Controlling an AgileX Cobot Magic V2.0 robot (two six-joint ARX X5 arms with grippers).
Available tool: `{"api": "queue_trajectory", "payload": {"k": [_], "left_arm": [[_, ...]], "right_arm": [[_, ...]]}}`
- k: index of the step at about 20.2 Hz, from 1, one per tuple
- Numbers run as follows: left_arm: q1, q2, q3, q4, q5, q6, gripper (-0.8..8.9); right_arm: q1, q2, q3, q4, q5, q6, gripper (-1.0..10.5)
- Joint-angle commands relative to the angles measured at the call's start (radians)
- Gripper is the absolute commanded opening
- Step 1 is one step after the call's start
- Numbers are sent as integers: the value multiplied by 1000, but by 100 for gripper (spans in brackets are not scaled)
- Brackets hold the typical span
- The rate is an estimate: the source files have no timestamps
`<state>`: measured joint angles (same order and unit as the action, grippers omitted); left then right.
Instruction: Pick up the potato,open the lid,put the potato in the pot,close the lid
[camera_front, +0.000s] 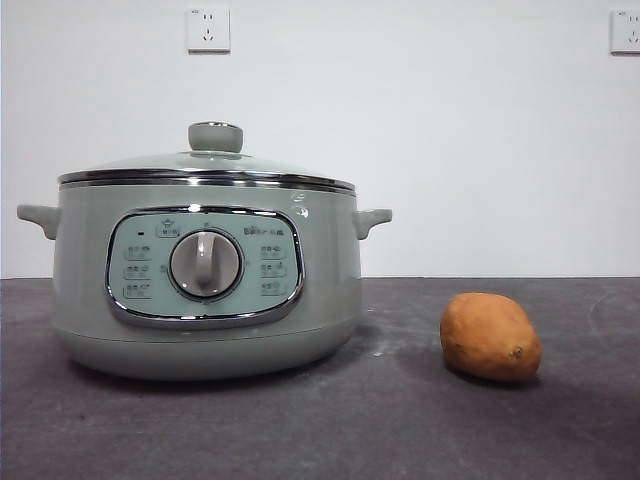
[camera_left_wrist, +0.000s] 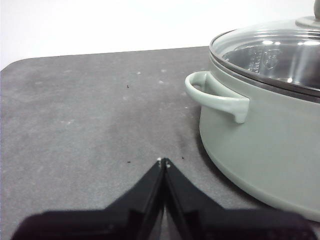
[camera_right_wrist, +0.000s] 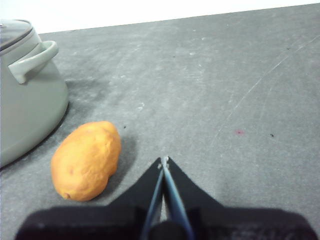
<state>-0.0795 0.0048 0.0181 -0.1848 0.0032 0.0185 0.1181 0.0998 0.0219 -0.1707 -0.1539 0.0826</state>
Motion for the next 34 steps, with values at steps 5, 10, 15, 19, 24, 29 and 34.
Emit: {"api": "queue_trajectory", "payload": {"k": [5, 10, 15, 19, 24, 29, 34], "left_arm": [[0, -3, -14, 1, -2, 8, -3], [0, -3, -14, 2, 24, -39, -3], [0, -3, -14, 13, 164, -425, -3], [0, -3, -14, 18, 195, -500, -3], [1, -3, 29, 35, 237, -501, -6], [2, 2, 141, -68, 234, -486, -6], [2, 48, 261, -132, 235, -420, -6]], "right_arm": [[2, 0, -16, 5, 3, 6, 1], [2, 0, -16, 6, -5, 42, 1], [2, 0, -16, 17, -1, 512, 1], [2, 0, -15, 18, -2, 567, 1], [2, 1, 49, 6, -31, 560, -10], [2, 26, 158, -53, -31, 517, -10], [2, 120, 307, -153, -31, 417, -10]]}}
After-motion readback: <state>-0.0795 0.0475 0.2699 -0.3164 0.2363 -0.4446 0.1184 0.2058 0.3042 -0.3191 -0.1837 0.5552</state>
